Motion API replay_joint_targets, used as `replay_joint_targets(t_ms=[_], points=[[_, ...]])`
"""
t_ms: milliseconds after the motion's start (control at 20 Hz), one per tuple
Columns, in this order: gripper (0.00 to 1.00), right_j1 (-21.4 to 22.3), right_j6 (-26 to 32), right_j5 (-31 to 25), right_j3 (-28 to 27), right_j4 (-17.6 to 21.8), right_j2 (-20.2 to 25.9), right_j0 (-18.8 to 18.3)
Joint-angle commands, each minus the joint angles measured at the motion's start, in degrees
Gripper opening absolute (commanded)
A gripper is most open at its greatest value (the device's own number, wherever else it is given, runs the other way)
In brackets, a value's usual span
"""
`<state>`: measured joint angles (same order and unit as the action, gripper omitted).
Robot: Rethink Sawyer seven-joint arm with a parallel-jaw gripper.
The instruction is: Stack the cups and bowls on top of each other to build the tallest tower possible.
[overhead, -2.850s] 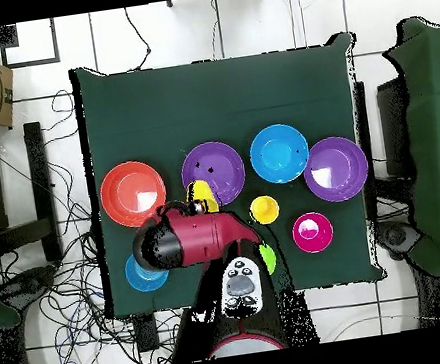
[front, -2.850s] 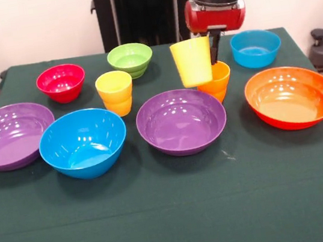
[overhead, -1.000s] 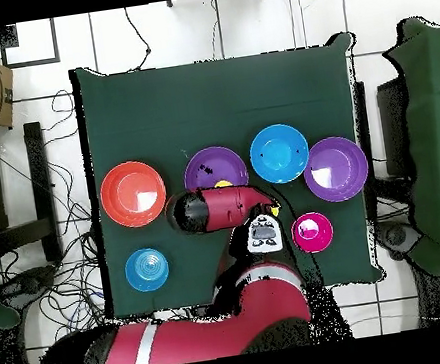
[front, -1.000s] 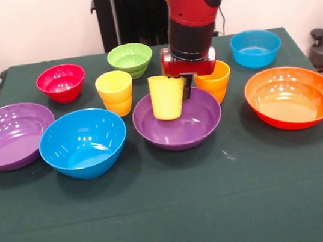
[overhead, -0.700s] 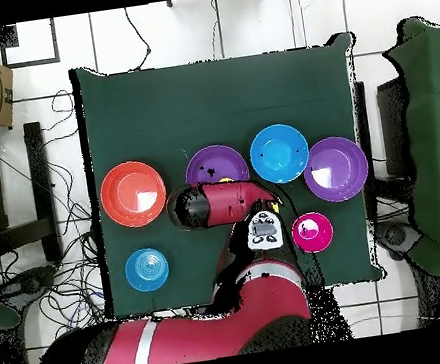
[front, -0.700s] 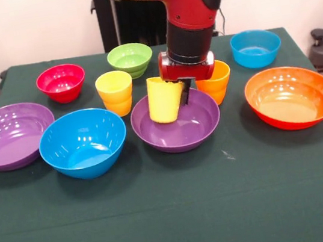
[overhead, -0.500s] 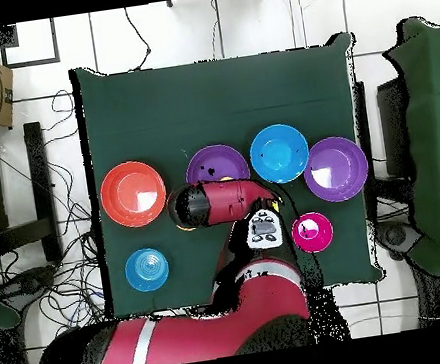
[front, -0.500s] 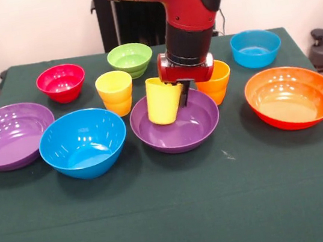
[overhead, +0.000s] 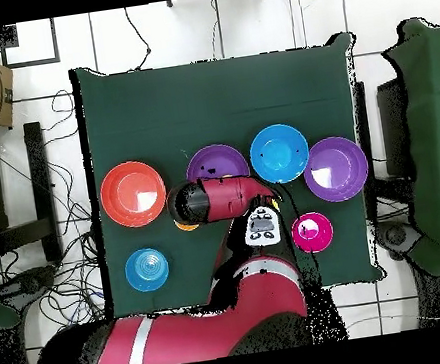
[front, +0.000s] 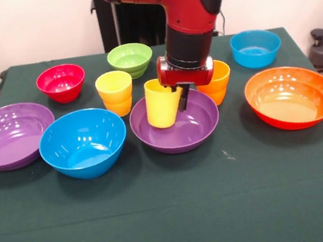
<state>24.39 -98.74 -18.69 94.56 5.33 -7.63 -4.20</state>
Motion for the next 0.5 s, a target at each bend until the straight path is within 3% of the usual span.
replay_joint_targets(t_ms=[50, 500], points=[[0.0, -8.44, -5.85, -1.85, -5.09, -0.75, 5.08, -0.6], [0.0, -8.73, -5.69, -0.3, -5.13, -0.14, 5.23, -0.83]])
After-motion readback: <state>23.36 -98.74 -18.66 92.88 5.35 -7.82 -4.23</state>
